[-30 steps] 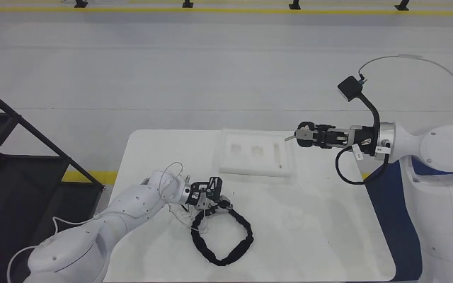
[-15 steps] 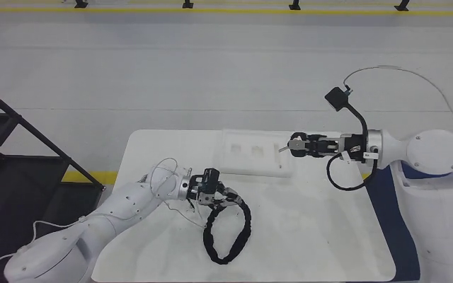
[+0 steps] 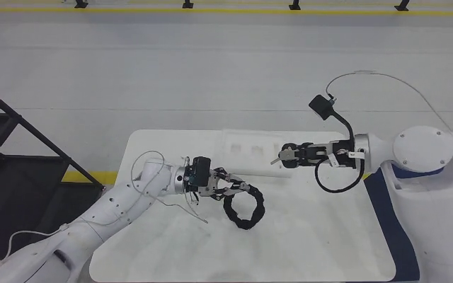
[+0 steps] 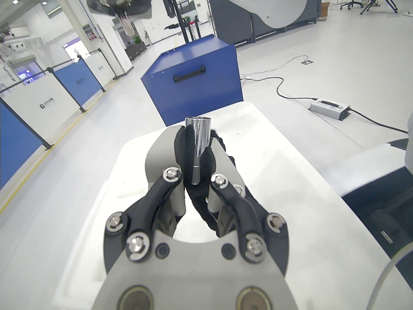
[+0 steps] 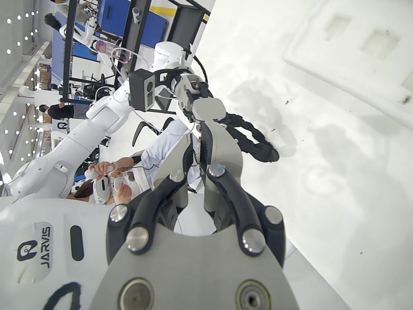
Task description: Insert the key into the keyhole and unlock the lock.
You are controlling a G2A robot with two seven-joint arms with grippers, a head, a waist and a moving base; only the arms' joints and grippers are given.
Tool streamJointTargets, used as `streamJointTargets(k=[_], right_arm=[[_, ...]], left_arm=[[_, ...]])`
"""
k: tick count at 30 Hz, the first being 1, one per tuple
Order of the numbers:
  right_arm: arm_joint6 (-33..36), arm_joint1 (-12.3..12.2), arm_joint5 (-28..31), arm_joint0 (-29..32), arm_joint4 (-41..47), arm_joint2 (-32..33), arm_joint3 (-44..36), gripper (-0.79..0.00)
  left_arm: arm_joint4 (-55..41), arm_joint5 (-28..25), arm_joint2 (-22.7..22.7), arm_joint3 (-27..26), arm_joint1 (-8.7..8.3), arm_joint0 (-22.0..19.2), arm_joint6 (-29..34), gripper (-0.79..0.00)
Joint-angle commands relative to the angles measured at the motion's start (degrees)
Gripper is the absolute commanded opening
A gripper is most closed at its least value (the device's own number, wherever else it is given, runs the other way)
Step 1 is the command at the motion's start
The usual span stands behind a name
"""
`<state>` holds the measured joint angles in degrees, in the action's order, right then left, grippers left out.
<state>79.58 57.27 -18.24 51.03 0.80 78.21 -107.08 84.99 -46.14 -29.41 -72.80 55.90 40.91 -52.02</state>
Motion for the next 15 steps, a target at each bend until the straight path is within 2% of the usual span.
streamJointTargets(k=[1,7,15], right_arm=[[-0.14,-0.29,-1.45,0.01,-1.8,0.2,-1.37,-0.785],[-0.86,-1.19,-4.68,0.58,-6.36,1.34,-5.82,-0.785],[-1.2,-1.43,-5.14,0.94,-5.8,1.81,-6.84,-0.785]], left_arm=[[-1.62,0.83,-1.15,-1.17,-0.17,0.98,0.52,-0.785],[-7.37,1.95,-3.84,-3.67,-0.15,3.3,4.28,-0.785],[-9.61,3.65,-4.99,-5.01,0.2,4.29,5.9,-0.785]])
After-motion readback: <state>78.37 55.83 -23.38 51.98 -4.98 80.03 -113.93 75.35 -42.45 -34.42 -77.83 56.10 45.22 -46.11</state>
